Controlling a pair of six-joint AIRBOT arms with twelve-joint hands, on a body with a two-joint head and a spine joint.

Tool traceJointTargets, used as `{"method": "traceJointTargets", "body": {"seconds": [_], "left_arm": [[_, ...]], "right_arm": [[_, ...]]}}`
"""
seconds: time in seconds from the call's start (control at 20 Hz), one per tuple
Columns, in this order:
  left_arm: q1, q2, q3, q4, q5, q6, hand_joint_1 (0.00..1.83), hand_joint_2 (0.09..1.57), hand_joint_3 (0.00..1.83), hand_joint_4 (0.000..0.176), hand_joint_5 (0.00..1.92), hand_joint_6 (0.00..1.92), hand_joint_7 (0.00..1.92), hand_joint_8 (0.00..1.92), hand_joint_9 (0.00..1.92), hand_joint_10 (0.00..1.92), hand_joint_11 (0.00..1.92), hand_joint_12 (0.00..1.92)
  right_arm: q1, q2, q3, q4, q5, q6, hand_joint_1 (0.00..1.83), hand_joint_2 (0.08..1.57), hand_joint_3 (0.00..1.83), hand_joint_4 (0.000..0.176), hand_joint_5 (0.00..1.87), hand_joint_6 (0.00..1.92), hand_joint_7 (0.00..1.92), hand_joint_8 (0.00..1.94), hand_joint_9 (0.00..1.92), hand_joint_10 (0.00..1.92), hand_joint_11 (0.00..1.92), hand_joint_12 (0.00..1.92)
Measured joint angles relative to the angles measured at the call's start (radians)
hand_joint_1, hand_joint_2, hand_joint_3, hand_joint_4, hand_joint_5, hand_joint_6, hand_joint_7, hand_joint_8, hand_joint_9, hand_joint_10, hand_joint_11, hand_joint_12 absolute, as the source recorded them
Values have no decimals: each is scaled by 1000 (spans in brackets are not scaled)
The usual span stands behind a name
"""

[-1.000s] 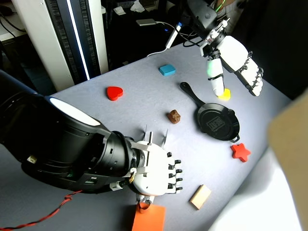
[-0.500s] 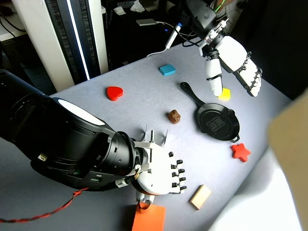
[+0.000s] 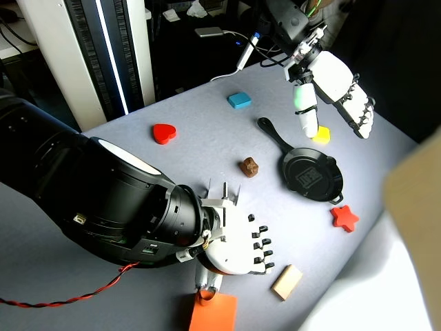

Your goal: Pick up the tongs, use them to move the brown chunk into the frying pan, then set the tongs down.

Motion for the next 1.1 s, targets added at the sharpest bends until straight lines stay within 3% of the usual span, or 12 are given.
{"method": "traceJointTargets", "body": {"seconds": [0.3, 0.35, 0.4, 0.45, 0.55, 0.7, 1.1], "left_arm": [[0, 0, 0, -1, 0, 0, 0, 1184, 0, 0, 77, 4, 94, 4, 83, 4, 0, 285], [0, 0, 0, -2, -1, 0, 0, 1181, 0, 4, 72, 1, 92, 2, 78, 2, 0, 295], [0, 0, 0, -2, -1, 0, 0, 1186, 0, 0, 82, 4, 82, 3, 77, 1, 0, 267], [0, 0, 0, -2, -1, 0, 0, 1186, 0, 0, 82, 4, 82, 3, 77, 1, 0, 267], [0, 0, 0, -2, 0, 0, 0, 1187, 0, 4, 66, 1, 69, 3, 66, 0, 0, 238], [0, 0, -2, -3, 0, 0, 0, 1182, 0, 0, 66, 10, 80, 6, 74, 6, 0, 295], [0, 0, -7, -6, -1, 0, 0, 1184, 1, 1, 50, 5, 78, 7, 63, 3, 0, 228]], "right_arm": [[-10, 0, 5, -2, -1, -8, 1007, 1106, 50, 0, 92, 26, 70, 13, 52, 18, 16, 12], [-10, 0, 5, -2, -1, -9, 999, 1131, 23, 0, 125, 5, 106, 4, 93, 17, 2, 185], [-10, 1, 5, -2, 0, -13, 1005, 1148, 16, 0, 177, 14, 156, 9, 141, 28, 0, 479], [-10, 1, 5, -2, 0, -13, 1005, 1148, 16, 0, 177, 14, 156, 9, 141, 28, 0, 479], [-10, 2, 5, -2, 1, -13, 1033, 1142, 10, 0, 256, 35, 239, 22, 207, 47, 0, 804], [-10, 6, 5, -2, -3, -14, 1021, 1148, 9, 0, 314, 41, 305, 19, 264, 56, 0, 1009], [-5, 13, 5, -1, -10, -14, 1029, 1164, 9, 0, 344, 29, 346, 5, 294, 48, 0, 1050]]}}
